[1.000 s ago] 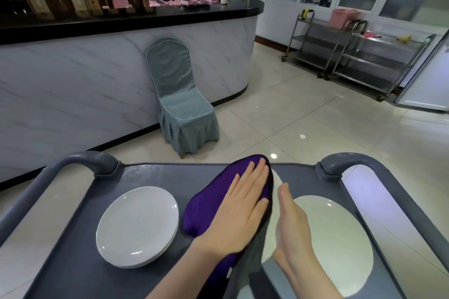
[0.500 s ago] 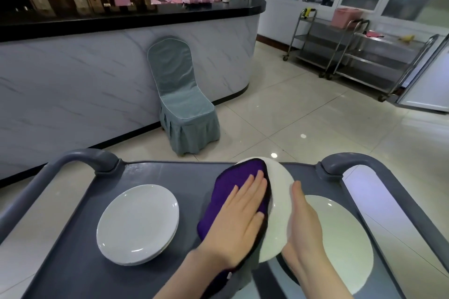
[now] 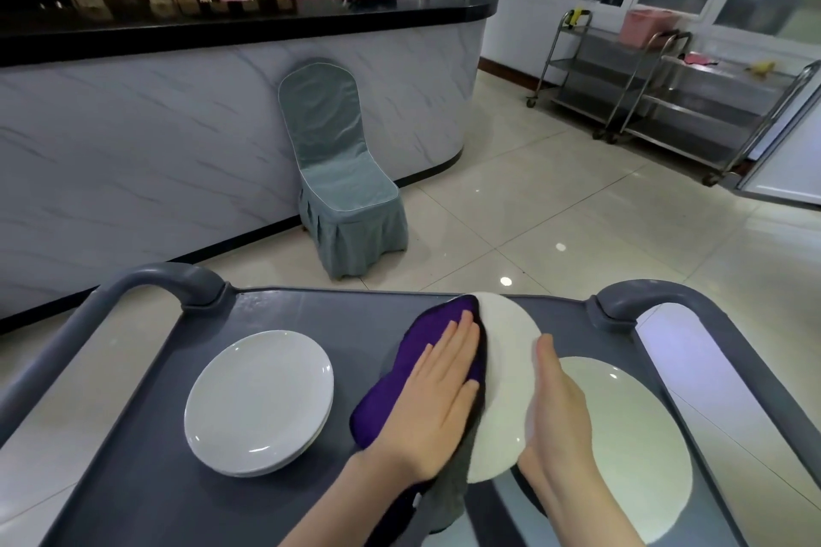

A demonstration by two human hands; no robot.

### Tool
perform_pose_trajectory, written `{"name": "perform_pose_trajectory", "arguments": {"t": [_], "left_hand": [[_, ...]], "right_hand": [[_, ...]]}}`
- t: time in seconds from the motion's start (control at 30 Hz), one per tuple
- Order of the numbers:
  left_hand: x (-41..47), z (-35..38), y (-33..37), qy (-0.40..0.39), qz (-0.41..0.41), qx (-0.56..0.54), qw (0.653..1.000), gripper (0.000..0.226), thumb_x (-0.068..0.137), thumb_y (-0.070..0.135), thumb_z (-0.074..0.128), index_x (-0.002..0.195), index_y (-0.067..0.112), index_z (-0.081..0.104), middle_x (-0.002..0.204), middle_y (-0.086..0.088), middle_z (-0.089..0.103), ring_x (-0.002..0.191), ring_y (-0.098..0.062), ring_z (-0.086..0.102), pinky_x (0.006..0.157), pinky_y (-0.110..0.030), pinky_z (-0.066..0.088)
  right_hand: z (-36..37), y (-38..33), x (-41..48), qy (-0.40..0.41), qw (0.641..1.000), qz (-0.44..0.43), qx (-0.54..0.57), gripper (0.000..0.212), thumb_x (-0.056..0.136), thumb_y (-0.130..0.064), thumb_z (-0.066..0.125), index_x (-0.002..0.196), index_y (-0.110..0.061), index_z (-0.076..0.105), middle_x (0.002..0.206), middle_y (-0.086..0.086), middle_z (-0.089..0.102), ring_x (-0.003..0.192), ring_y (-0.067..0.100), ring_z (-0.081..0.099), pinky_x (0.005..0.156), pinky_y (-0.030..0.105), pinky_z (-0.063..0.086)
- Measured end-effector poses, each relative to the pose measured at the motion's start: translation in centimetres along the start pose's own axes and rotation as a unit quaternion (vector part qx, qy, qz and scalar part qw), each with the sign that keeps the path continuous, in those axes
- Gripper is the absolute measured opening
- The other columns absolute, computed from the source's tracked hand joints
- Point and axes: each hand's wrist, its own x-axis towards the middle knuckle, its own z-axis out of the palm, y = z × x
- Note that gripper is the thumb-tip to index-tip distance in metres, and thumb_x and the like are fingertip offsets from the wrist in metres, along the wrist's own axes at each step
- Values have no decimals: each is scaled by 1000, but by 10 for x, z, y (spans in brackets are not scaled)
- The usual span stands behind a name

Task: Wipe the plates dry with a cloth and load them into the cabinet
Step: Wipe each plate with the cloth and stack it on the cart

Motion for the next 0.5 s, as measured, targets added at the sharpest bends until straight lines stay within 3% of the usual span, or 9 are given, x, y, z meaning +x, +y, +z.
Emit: {"name": "perform_pose_trajectory", "arguments": {"t": [0.1, 0.2, 0.33, 0.4, 0.5], "left_hand": [[-4, 0, -7, 3, -57, -11, 998, 60, 107, 17, 27, 149, 39, -10, 156, 31, -16, 141, 16, -18, 123, -30, -5], [-26, 19, -2, -18, -11, 8, 1000, 68, 103, 13, 35, 150, 37, -8, 159, 29, -11, 146, 8, -13, 124, -29, -4], [-35, 26, -6, -33, 10, 21, 999, 64, 102, 23, 31, 151, 40, -8, 161, 29, -8, 147, 7, -10, 122, -27, -5], [-26, 18, -13, -16, -29, -5, 999, 59, 105, 28, 26, 150, 44, -10, 158, 34, -12, 146, 10, -11, 120, -24, -9], [-19, -2, -40, -21, -118, -7, 993, 58, 107, 32, 29, 156, 37, -1, 159, 31, -9, 147, 7, -2, 122, -28, -1]], "right_hand": [[3, -11, 3, 19, 999, -28, -12, 39, 94, -52, 57, 92, -17, 73, 86, -5, 78, 70, 10, 74, 61, 29, 51], [5, -19, 6, 43, 998, -45, -22, 35, 94, -50, 56, 88, -19, 70, 71, -10, 76, 59, 6, 71, 49, 23, 50], [4, -12, 5, 54, 998, -31, -26, 33, 94, -51, 56, 89, -20, 68, 62, -12, 72, 57, 10, 70, 56, 28, 48], [7, -6, 4, 43, 998, -23, -49, 36, 94, -52, 55, 89, -19, 68, 64, -10, 73, 56, 9, 69, 51, 25, 47], [17, -2, 3, 23, 994, -42, -95, 36, 96, -49, 57, 84, -17, 69, 72, -5, 70, 63, 16, 64, 51, 25, 43]]}}
